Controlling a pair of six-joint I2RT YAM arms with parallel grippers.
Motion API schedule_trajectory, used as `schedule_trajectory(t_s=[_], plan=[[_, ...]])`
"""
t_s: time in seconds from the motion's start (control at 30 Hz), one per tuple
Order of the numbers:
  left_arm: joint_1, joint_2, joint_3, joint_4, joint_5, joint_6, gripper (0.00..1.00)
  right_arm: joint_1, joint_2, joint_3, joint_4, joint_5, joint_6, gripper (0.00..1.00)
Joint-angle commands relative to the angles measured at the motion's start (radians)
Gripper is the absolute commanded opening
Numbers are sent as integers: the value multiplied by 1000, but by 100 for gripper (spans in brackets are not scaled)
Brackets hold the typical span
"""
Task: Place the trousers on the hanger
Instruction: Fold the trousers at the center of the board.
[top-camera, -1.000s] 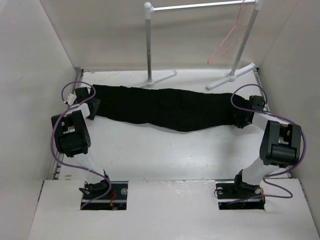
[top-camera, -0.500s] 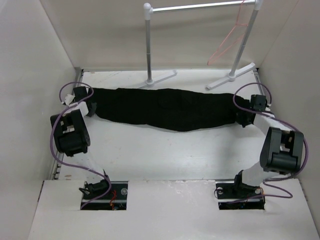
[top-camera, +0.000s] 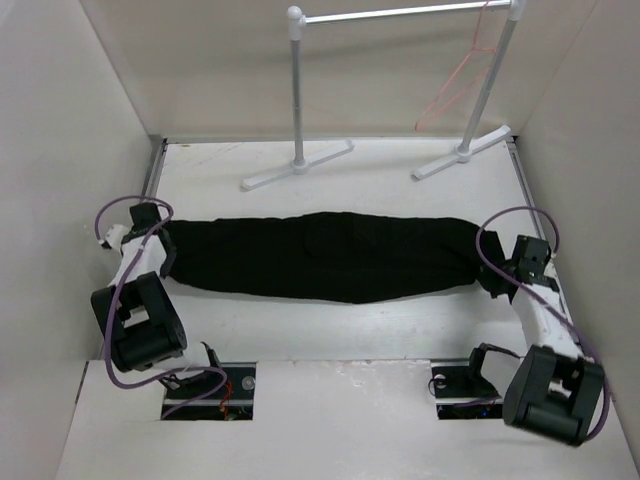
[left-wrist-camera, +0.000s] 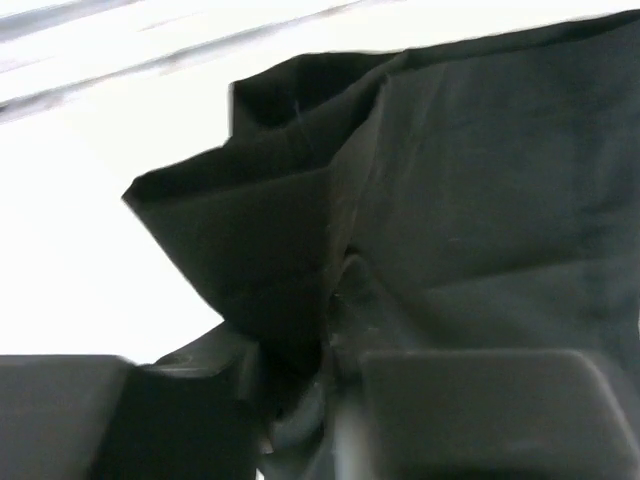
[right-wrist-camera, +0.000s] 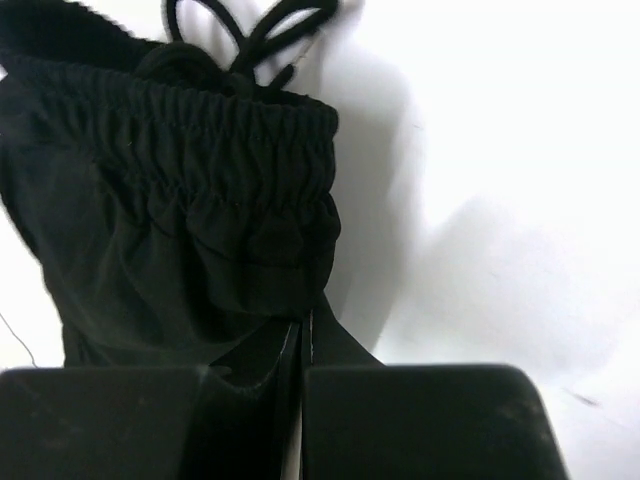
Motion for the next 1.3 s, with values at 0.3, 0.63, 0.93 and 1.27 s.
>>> schedule_trajectory(t_s=[0.3, 0.63, 0.93, 1.27], plan=[[-40, -330, 9, -235, -90, -10, 59, -6, -258, 112, -230, 39, -108, 67], [-259, -127, 94, -76, 28, -65, 56, 15, -207, 145, -195, 90, -151, 71], [-155, -1, -77, 153, 50, -121, 55, -61, -35, 93, -58, 32, -144, 79], [-104, 58, -135, 176, -48, -210, 55, -64, 181, 64, 88, 58, -123, 75]])
